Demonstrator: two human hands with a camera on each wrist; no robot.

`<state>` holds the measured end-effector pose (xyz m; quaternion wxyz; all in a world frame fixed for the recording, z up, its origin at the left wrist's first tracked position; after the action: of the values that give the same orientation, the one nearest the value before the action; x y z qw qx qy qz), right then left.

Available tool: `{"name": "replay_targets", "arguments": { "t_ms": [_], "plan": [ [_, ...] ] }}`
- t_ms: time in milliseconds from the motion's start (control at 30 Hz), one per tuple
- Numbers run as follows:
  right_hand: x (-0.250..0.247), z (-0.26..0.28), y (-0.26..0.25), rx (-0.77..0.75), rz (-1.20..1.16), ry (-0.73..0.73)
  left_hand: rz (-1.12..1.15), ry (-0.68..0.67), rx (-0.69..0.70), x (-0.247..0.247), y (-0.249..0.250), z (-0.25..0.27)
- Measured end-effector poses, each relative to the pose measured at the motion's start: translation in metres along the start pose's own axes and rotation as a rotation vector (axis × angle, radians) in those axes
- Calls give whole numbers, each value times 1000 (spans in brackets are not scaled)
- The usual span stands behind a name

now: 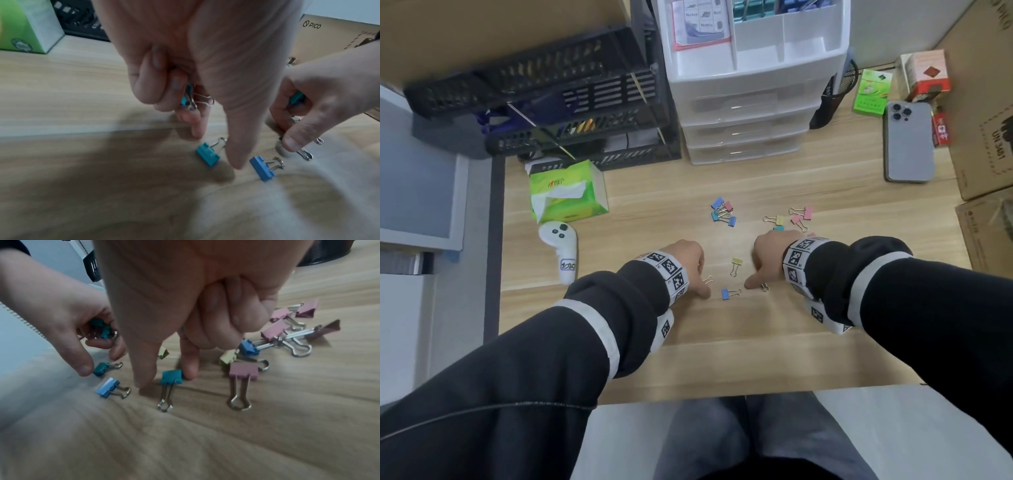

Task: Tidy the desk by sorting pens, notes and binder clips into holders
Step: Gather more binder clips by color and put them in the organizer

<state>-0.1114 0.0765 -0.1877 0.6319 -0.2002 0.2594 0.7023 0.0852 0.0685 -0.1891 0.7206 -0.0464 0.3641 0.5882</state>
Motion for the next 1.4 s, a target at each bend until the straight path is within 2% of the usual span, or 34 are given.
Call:
{"name": "replay_targets", "arguments": {
  "t_ms": [233,333,500,667,833,900,967,1000,1067,1100,1233,1400],
  "plan": [
    [1,5,-2,20,-122,4,-85,1,13,-2,5,-3],
    [-1,4,2,39,-388,-58,-62,9,3,0,3,-4],
    [-19,10,18,80,-1040,-228,83,122,-10,-8,2,-12],
    [-36,3,36,84,-1375,-294,133,196,-15,-30,11,-18],
    [-44,-9,58,167,-1576,-473,146,206,-31,-51,18,-24],
    [-47,-13,67,173,-1625,-473,137,209,-48,-58,20,-27],
    [-51,-18,73,200,-1569,-338,120,230,-84,-67,20,-30],
    [-54,-18,76,216,-1464,-233,116,242,-102,-70,19,-31],
    [-55,-17,78,222,-1150,-33,96,250,-122,-73,18,-34],
    [-53,-18,78,212,-979,23,90,248,-129,-73,17,-36],
    [-40,-22,71,197,-565,-45,35,226,-98,-72,14,-43],
    [-38,-27,54,197,-370,41,-28,290,-30,-68,10,-52]
  ]
}}
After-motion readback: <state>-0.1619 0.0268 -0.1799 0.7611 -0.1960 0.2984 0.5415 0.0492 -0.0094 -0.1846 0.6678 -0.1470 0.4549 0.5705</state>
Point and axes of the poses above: each hand's wrist, its own z-axis away from the middle knuckle, its own x-axis out of the palm, y = z × x, the point moved 1 cm from there along -z, towards the middle knuckle, and after that the axes turned 15 degrees about x, right-handed, at the moved point
